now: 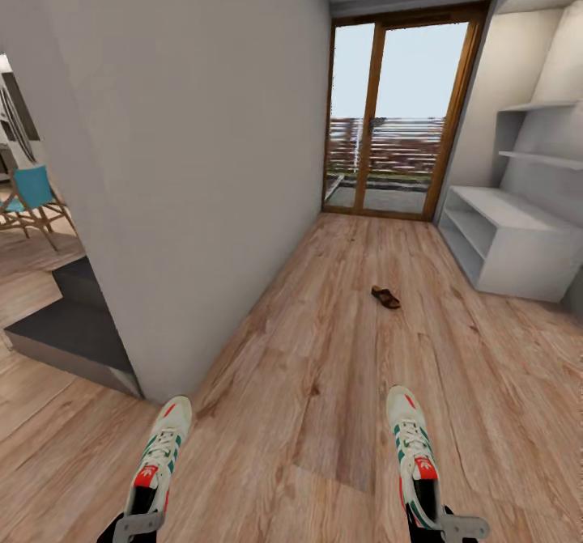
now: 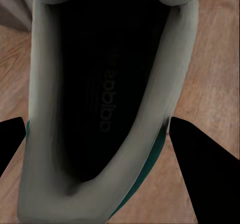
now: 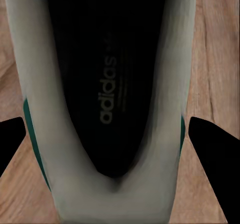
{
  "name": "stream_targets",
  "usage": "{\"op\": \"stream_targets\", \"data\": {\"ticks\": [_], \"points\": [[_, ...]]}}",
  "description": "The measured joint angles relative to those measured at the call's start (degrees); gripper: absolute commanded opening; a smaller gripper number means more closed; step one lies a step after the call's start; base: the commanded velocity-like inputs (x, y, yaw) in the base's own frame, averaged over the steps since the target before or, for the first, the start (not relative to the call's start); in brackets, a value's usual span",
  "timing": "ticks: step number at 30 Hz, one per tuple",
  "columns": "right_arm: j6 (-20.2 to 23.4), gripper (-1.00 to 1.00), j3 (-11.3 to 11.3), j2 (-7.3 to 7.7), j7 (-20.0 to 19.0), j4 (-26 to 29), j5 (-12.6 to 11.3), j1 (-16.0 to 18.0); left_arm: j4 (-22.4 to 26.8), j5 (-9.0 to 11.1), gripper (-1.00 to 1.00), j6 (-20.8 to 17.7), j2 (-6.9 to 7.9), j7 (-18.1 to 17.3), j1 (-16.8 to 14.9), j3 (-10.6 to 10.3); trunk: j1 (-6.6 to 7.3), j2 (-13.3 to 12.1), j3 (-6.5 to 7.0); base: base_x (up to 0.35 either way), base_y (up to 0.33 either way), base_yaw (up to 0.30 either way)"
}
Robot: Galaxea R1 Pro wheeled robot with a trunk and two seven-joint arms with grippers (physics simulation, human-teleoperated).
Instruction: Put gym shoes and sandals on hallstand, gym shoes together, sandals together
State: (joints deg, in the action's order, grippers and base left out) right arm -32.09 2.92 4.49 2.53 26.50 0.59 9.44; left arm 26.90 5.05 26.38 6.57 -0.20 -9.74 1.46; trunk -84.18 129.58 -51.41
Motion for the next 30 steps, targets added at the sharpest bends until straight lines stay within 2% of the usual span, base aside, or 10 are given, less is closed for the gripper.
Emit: {"op": "stream_targets", "data": {"ticks": [15,30], "points": [[0.0,-1.00,0.0,0.00,0.0,0.0,0.0,0.0,0.0,0.1,-1.00,0.0,0.00,0.0,0.0,0.0,0.00,0.0,0.34,0.337,0.003,-0.290],[0.0,-1.00,0.0,0.00,0.0,0.0,0.0,0.0,0.0,0.1,-1.00,0.0,0.00,0.0,0.0,0.0,0.00,0.0,0.66,0.337,0.092,-0.284]]}}
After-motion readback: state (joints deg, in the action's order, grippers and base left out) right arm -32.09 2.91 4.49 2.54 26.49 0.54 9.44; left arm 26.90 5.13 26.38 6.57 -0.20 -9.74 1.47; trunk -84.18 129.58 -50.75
